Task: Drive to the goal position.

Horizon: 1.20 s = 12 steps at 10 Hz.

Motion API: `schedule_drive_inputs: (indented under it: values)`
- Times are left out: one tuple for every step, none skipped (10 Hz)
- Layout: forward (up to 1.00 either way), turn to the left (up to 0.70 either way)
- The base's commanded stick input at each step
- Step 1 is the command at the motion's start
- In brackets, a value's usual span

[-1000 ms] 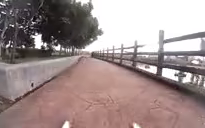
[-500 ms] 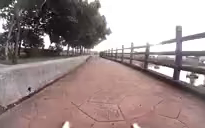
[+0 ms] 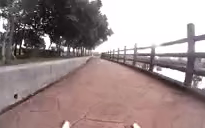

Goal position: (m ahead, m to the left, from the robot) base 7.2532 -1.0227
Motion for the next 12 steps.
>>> schedule_drive_inputs:
  values:
    - [0.70, 0.35]
    - [0.70, 0.21]
    - [0.70, 0.06]
    - [0.70, 0.00]
    - [0.70, 0.00]
    - [0.70, 0.00]
    - [0.70, 0.00]
    - [0.70, 0.00]
    - [0.70, 0.00]
    - [0.70, 0.00]
    - [0.70, 0.00]
    - [0.70, -0.02]
